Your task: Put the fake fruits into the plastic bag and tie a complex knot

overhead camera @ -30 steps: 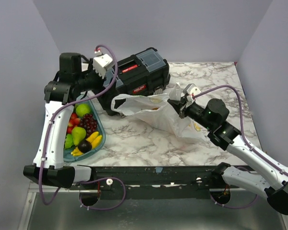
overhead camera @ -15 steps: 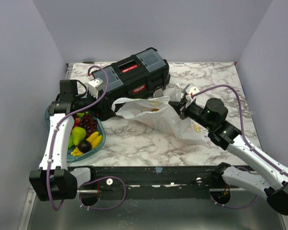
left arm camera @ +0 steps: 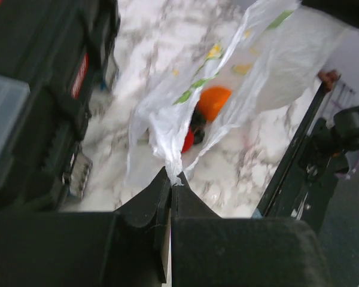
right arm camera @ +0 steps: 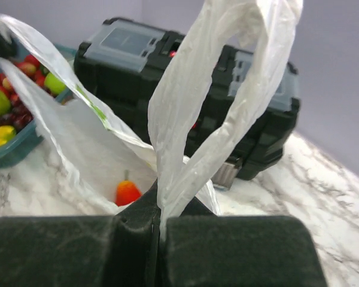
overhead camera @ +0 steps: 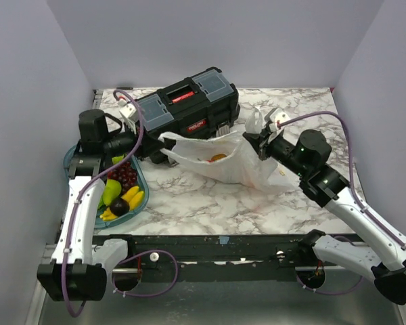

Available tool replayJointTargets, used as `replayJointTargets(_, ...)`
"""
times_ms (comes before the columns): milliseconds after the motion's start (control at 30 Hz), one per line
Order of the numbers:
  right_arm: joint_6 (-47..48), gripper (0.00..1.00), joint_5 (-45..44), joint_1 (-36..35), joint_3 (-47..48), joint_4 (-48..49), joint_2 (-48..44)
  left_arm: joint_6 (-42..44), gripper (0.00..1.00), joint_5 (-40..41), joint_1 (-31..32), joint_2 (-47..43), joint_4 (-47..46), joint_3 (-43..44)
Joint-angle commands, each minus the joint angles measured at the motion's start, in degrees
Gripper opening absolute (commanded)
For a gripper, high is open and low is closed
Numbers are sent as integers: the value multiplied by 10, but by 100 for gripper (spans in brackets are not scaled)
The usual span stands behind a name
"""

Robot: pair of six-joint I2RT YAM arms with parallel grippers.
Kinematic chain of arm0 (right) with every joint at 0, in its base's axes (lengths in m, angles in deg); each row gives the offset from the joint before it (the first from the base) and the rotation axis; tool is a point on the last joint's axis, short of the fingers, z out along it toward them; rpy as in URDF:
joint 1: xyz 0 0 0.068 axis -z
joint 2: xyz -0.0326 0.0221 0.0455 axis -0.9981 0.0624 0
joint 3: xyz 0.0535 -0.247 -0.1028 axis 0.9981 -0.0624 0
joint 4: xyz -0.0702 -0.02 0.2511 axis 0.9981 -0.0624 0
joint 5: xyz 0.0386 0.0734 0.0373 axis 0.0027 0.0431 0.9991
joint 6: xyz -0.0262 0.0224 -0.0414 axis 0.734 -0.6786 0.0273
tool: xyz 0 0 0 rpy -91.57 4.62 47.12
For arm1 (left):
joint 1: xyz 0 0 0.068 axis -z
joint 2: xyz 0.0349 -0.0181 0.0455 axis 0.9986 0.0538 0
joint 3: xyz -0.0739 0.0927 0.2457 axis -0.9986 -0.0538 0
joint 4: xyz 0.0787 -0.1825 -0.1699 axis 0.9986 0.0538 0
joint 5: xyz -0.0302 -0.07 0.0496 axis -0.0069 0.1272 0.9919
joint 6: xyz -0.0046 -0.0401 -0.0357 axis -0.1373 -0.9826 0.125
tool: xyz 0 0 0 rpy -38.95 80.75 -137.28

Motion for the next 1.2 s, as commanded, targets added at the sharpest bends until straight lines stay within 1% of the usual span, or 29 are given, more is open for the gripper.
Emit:
replayJointTargets(0,43,1,-32,16,82,-53,-1,-129,0,-33,21,-45,-94,137)
replayJointTargets(67,72,1,-41,21,96,-68,0,-147,0,-28,21,-35,-93,194)
replayJointTargets(167,99,1,-42,37,95,-81,9,-173,0,-10,22,-24,-81,223)
replayJointTargets(267,103,1,-34,47,86,-84,34,-182,0,20,23,-24,-58,197)
replayJointTargets(333,103,1,-24,54,74,-83,55,-176,0,62,23,-42,-59,160)
replayJointTargets(400,93,1,8,69,58,-84,67,-163,0,118,22,-56,-49,128)
replayJointTargets(500,89,1,59,83,20,-86,62,-113,0,153,21,-76,-10,80)
replayJointTargets(600,82,1,80,87,-11,-87,53,-51,0,203,21,-98,26,28)
replayJointTargets(633,78,1,86,87,-16,-88,50,-28,0,208,21,-100,40,15)
replayJointTargets(733,66,1,98,89,-17,-88,45,55,0,187,20,-110,88,1)
replayJointTargets(800,61,1,110,89,-6,-88,45,81,0,184,20,-125,86,-3)
replayJointTargets(867,55,1,130,89,7,-88,47,103,0,175,20,-121,89,22)
replayJointTargets(900,51,1,139,89,16,-88,48,118,14,166,20,-109,102,52)
replayJointTargets(967,38,1,158,89,34,-87,54,143,53,149,24,-73,139,128)
replayJointTargets(1000,33,1,167,89,40,-88,56,148,67,154,29,-52,151,170)
replayJointTargets(1033,28,1,172,89,45,-87,59,157,90,157,36,-38,164,201)
replayJointTargets(1067,24,1,177,89,49,-87,60,174,98,154,45,-24,172,233)
replayJointTargets(1133,18,1,181,89,52,-87,64,233,99,149,76,-9,201,282)
replayJointTargets(1167,15,1,182,89,52,-87,64,254,98,163,97,-5,208,297)
